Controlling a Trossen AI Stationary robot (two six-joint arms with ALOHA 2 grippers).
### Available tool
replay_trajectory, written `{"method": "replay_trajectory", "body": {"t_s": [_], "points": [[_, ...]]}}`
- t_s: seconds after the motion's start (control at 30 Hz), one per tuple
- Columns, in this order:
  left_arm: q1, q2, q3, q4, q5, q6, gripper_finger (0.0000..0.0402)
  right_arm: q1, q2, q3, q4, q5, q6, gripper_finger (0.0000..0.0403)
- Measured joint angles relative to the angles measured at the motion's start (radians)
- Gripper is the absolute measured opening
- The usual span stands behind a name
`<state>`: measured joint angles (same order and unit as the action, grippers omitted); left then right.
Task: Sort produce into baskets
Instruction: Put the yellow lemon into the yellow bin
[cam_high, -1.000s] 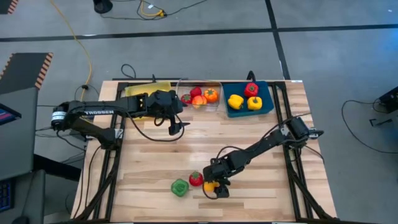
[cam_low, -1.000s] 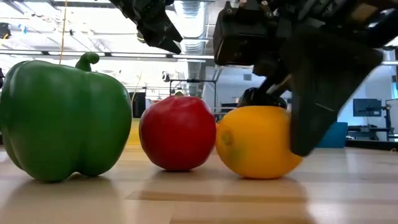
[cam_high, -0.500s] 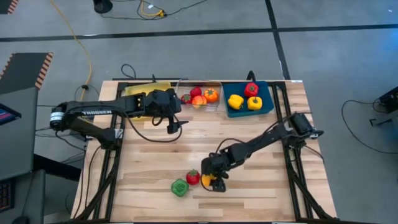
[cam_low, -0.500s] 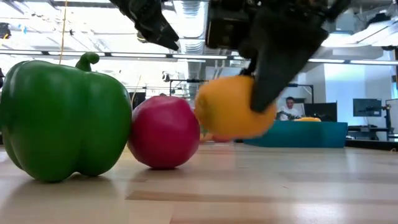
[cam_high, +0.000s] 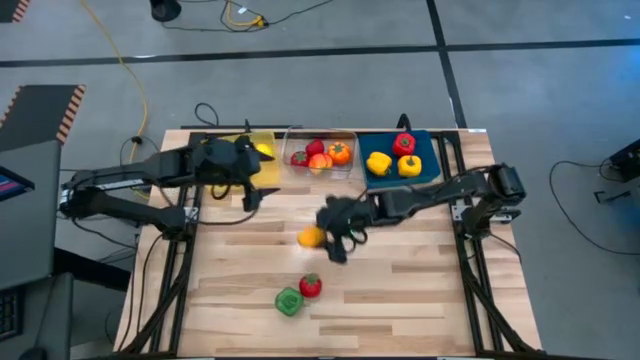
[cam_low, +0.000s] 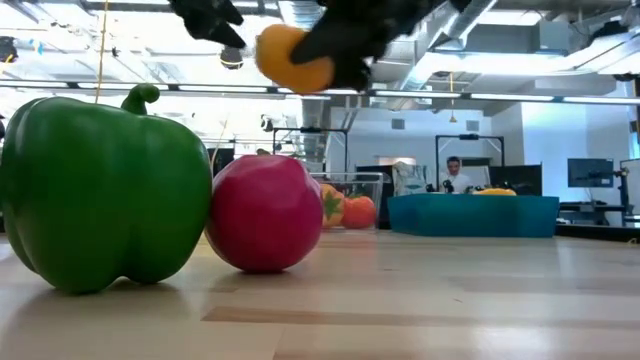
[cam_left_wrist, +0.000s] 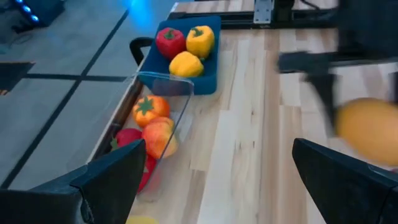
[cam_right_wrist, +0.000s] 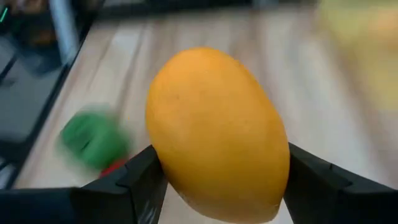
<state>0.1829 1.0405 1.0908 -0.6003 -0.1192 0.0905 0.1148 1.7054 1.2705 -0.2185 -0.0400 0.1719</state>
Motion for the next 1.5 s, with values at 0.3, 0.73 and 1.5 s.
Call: {"method": "replay_trajectory", "body": {"t_s": [0.3,0.73,1.5], "points": [[0.0,-0.148,0.0,-0.068,-0.001,-0.07,0.0391,-0.225,0.071,0.001,0.519,0.018,-0.154,0.0286],[-0.001,-0.205,0.0,-0.078,-0.047,-0.08,0.0391,-0.436,0.412,0.223,0.79,0.004,-0.04,0.0286],[0.0,-0.185,0.0,-0.078,-0.105,-0.08,0.0391,-0.428,0.87,0.727,0.747,-0.037,-0.015,0.0313]]}}
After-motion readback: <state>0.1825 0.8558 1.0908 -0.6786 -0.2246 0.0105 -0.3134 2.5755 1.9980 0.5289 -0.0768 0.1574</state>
